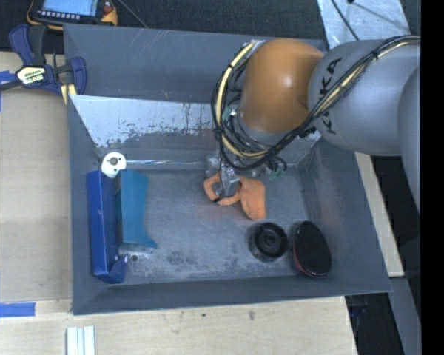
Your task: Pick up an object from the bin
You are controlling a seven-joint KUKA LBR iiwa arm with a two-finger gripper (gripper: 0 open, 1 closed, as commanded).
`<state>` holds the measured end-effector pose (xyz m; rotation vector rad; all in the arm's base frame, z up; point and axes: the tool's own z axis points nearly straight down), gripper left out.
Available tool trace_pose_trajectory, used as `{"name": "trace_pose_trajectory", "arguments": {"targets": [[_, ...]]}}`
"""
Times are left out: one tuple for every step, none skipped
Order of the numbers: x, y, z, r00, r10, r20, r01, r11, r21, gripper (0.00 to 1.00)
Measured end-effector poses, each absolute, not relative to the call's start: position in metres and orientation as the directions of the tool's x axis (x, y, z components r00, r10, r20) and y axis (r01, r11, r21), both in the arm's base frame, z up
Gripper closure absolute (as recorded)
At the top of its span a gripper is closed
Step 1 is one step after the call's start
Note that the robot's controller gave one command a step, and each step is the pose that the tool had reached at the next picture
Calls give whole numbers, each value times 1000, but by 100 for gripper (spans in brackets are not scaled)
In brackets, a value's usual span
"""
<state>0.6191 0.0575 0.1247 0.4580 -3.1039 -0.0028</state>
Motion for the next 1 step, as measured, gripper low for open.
{"name": "trace_pose_trajectory", "arguments": {"targets": [[624,49,164,-962,-272,-10,-272,962,-4,100]]}}
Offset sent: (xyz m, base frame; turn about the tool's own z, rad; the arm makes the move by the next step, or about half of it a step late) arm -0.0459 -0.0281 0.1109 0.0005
